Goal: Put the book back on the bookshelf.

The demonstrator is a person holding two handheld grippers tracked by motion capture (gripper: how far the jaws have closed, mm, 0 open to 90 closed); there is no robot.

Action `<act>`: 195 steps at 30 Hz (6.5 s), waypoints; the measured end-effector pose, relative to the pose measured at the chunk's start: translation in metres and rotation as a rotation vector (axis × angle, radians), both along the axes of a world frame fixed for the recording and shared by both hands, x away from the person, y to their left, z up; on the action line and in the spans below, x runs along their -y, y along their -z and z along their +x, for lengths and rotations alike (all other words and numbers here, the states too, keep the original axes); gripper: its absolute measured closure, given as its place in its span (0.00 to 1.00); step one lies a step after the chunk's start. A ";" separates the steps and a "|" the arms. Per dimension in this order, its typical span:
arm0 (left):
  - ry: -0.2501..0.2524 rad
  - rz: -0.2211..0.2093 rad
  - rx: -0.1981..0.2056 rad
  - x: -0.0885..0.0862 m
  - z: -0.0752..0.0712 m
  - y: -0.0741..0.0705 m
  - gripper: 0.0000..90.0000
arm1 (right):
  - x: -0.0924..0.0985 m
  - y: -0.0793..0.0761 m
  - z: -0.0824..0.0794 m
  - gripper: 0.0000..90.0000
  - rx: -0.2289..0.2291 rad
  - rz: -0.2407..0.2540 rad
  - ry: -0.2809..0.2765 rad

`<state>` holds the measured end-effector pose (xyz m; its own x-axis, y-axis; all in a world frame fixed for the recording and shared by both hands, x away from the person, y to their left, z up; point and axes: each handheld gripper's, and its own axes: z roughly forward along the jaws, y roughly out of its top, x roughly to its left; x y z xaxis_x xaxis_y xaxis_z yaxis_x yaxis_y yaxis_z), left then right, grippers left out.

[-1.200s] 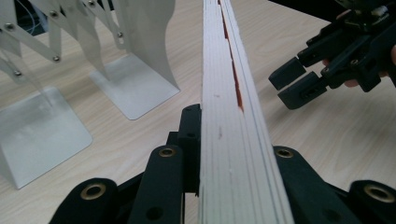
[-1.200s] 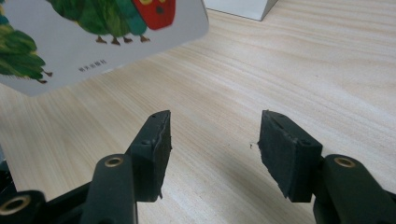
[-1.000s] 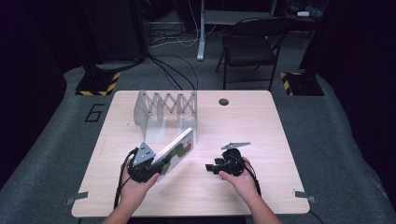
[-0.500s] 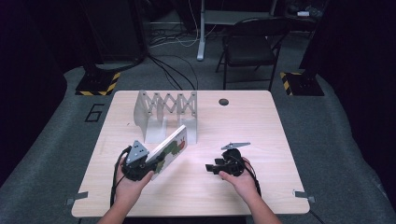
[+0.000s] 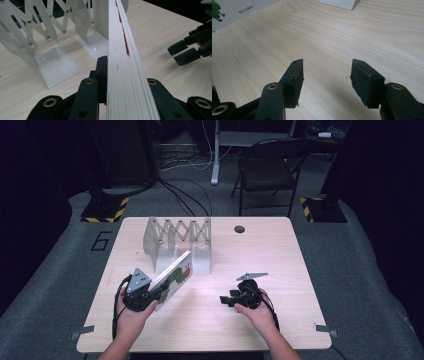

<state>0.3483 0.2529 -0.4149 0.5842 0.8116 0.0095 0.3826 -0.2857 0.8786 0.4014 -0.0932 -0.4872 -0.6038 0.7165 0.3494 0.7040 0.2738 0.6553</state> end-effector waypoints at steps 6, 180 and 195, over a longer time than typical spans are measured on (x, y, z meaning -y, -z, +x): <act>-0.029 -0.004 0.002 -0.008 0.002 -0.003 0.84 | 0.000 0.000 0.000 0.48 0.001 0.001 0.001; -0.529 0.013 -0.048 -0.003 0.114 0.042 0.69 | 0.022 0.000 -0.006 0.48 0.015 0.021 0.041; -0.509 0.018 -0.069 -0.001 0.109 0.042 0.45 | 0.019 0.002 -0.006 0.48 0.007 0.014 0.040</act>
